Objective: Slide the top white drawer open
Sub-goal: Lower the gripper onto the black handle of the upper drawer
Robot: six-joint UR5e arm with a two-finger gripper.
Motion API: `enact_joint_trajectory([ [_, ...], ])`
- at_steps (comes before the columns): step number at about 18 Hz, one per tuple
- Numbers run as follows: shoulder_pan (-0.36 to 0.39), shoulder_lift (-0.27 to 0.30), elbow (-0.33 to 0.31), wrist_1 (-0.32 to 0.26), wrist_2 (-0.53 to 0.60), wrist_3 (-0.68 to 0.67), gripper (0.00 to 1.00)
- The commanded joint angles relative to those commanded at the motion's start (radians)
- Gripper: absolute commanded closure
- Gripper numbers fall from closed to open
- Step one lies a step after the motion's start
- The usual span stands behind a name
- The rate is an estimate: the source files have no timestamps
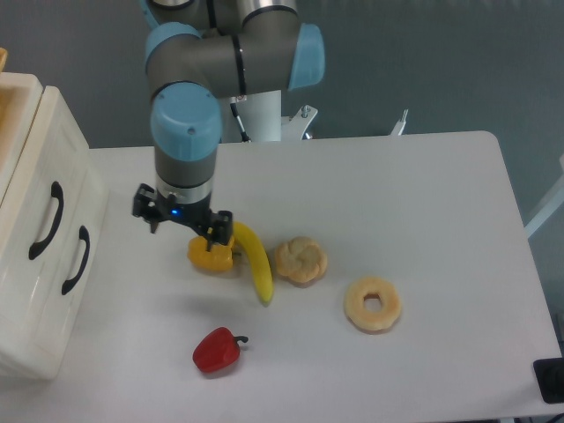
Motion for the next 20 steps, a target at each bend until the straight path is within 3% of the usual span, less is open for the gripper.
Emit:
enact_joint_trajectory([
  [5, -0.014, 0.002, 0.009, 0.000, -0.127, -0.060, 0.00],
  [20, -0.086, -0.025, 0.011, 0.006, -0.197, -0.110, 0.00],
])
